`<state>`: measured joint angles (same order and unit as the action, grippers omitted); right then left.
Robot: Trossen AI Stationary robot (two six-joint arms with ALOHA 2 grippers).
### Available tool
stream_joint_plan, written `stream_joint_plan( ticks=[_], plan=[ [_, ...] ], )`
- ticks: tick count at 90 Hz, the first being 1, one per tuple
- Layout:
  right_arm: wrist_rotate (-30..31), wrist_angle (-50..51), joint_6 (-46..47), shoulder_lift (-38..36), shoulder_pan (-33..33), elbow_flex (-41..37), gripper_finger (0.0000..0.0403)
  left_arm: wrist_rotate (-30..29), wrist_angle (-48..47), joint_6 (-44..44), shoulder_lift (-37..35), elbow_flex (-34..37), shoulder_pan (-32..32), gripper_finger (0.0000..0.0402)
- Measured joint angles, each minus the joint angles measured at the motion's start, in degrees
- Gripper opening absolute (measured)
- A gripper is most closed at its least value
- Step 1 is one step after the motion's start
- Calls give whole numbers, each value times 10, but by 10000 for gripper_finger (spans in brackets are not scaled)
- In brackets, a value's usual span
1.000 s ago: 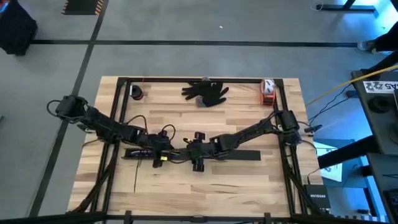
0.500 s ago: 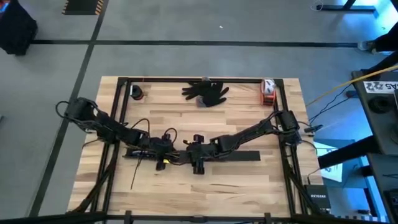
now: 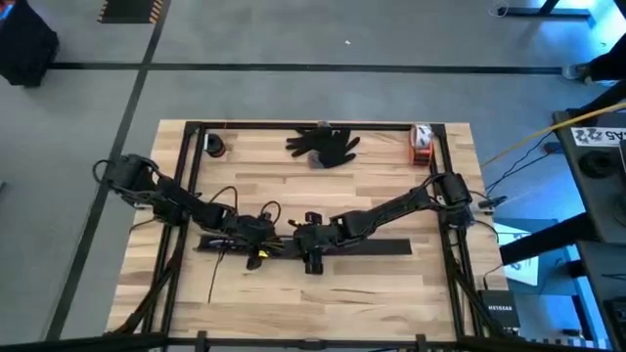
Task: Ziptie cables
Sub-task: Close the cable duct
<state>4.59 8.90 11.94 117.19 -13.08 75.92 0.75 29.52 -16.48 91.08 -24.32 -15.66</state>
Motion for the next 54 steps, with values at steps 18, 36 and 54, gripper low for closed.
stream_joint_plan(
  ticks=[18,36,54],
  plan=[
    [1,-12,2,1,1,0,225,-13,2,3,0,-9,-2,287],
    [-1,-25,4,2,1,-1,225,-22,-16,11,-2,-9,-2,231],
    [-8,-50,0,4,0,-2,225,-31,-6,17,-2,-9,1,192]
  ],
)
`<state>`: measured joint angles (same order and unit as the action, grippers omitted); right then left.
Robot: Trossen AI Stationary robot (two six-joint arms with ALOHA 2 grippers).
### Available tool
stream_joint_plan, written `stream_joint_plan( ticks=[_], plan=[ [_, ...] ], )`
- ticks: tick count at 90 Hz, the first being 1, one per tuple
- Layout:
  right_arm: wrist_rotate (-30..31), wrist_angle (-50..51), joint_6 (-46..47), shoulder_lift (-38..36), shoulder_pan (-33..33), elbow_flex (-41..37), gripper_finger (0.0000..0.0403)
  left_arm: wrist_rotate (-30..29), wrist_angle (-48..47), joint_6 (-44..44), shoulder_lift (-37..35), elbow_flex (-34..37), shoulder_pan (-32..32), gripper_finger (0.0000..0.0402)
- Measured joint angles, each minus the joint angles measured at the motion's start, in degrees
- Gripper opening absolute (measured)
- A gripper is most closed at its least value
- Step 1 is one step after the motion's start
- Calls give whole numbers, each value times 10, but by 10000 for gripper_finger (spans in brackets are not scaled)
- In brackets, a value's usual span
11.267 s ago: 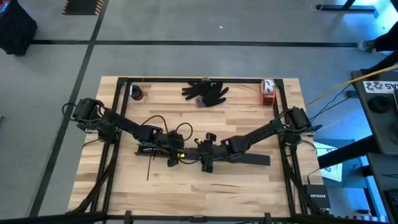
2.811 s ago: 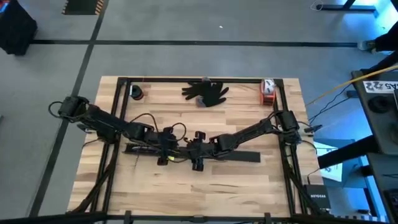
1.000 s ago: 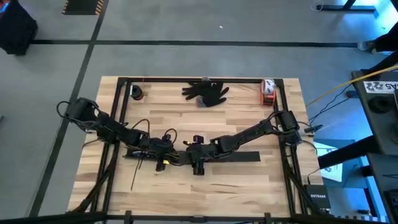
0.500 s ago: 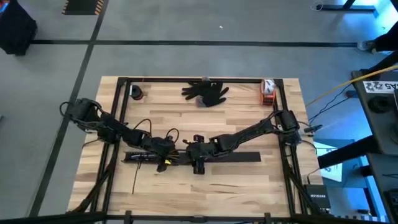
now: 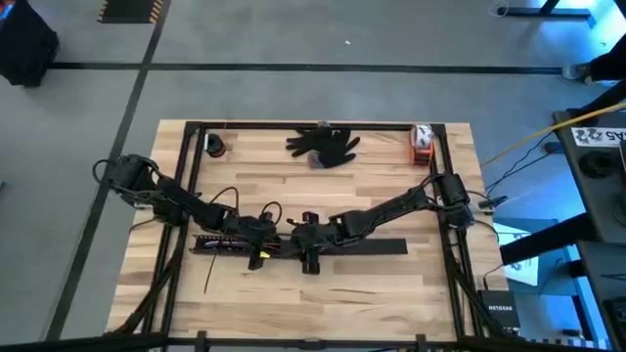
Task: Ziptie cables
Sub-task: Close the cable duct
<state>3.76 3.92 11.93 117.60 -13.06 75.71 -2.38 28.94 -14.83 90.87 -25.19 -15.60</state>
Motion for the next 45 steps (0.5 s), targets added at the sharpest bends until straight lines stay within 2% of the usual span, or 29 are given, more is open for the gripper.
stream_joint_plan(
  ticks=[9,29,45],
  plan=[
    [31,-5,16,0,1,-1,225,-7,3,10,0,-5,-5,209],
    [42,-31,25,2,7,1,225,-12,3,48,2,-22,-3,260],
    [57,-7,27,5,7,2,225,-14,-2,47,-6,-30,9,275]
  ],
)
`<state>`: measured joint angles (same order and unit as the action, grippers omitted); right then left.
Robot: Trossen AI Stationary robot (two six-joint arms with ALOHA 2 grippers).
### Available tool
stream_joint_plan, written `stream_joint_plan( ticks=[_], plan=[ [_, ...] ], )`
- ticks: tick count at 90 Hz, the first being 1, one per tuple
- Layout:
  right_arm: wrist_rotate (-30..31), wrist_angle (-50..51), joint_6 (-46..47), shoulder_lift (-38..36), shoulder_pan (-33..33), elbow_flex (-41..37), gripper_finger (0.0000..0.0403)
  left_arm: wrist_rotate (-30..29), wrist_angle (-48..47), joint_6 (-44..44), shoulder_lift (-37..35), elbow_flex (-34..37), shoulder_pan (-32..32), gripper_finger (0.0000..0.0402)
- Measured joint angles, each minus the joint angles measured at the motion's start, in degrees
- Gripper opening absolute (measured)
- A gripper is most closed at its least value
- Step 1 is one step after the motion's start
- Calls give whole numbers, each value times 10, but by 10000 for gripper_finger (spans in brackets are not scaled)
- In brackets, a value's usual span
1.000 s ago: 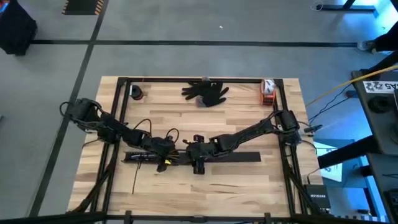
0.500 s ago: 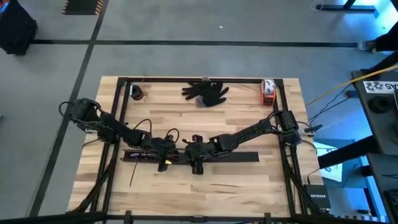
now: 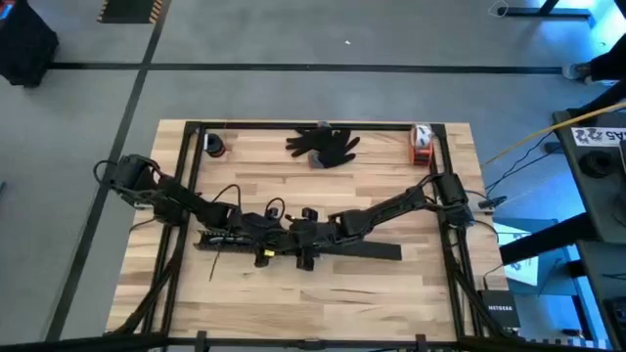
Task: Ziptie cables
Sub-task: Close the cable duct
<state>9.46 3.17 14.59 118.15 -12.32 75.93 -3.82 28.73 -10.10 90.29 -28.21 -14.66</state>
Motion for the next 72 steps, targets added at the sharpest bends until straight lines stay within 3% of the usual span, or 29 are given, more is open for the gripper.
stream_joint_plan(
  ticks=[45,72],
  plan=[
    [-10,27,-60,5,0,0,225,-7,-99,-60,-104,-2,0,269],
    [-9,12,-71,7,0,-2,225,-61,-107,-93,-88,-2,1,269]
  ],
)
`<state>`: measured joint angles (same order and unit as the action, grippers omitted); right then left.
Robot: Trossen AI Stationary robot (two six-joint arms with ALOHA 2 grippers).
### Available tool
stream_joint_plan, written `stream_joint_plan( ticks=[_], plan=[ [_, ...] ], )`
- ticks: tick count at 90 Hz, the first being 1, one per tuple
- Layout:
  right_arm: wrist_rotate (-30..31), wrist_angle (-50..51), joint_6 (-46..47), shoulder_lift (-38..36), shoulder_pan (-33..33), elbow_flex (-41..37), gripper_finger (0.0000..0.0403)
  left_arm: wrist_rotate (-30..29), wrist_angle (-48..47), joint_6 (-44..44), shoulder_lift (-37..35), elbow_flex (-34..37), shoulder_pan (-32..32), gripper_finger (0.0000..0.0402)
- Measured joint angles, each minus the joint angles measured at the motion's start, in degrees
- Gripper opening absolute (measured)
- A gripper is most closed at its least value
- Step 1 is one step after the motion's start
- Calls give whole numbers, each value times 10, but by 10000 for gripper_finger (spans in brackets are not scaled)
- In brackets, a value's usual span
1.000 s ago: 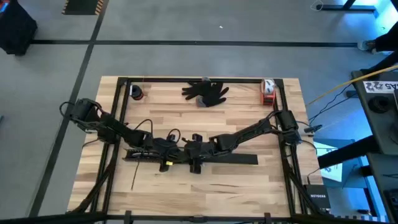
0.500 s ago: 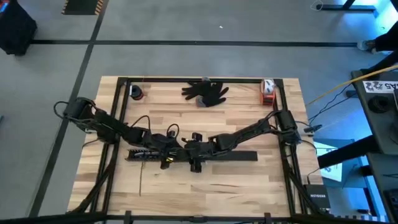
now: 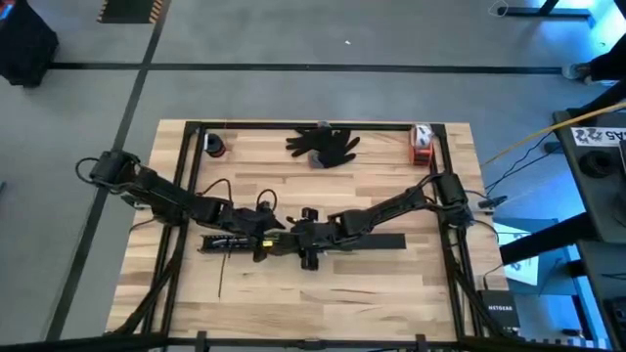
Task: Ziptie cables
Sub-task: Close the cable duct
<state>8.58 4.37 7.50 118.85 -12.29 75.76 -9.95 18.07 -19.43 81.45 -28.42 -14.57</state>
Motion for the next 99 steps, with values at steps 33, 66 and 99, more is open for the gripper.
stream_joint_plan(
  ticks=[33,66,99],
  plan=[
    [12,-14,-5,1,0,0,225,-4,-76,-44,23,-3,-3,269],
    [12,-12,-3,2,0,0,225,-3,-120,-45,-41,-20,-4,269],
    [15,-12,-3,1,0,0,225,-12,-221,-29,-52,-18,-3,269]
  ],
)
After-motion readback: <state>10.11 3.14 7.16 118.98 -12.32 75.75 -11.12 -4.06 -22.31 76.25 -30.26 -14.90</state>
